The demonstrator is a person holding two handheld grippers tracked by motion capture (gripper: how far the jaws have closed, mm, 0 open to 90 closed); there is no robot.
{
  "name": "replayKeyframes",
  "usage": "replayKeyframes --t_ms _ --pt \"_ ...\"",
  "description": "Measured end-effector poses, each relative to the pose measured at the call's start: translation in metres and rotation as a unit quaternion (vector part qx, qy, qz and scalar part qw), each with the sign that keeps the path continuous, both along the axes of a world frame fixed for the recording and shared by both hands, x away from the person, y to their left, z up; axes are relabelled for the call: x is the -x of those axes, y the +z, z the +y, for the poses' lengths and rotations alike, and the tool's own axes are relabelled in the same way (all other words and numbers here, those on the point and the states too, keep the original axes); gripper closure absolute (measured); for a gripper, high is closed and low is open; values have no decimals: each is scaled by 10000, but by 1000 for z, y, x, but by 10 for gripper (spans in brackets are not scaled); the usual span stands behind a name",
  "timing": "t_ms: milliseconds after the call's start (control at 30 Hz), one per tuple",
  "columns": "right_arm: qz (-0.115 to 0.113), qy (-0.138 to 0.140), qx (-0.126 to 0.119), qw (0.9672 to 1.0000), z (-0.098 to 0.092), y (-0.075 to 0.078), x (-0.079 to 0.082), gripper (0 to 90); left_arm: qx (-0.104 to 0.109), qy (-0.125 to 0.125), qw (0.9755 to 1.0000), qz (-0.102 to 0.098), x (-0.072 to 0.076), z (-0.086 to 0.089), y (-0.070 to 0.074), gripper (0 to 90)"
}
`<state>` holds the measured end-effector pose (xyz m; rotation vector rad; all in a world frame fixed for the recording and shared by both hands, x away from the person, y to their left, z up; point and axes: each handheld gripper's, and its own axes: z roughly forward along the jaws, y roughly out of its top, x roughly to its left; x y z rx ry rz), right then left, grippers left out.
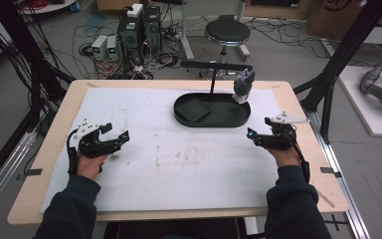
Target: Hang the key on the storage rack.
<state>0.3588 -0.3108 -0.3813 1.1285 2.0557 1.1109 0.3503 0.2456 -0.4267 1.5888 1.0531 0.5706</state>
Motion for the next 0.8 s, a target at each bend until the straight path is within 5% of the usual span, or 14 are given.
replayKeyframes --t_ms 200,800 --pt "-114 -65 157 9998 1 -15 14 209 -60 -12 10000 -17 2 -1 1 193" --pt "-38 -124 380 9992 4 -21 15 209 -325 -190 9993 -46 5 -8 0 193"
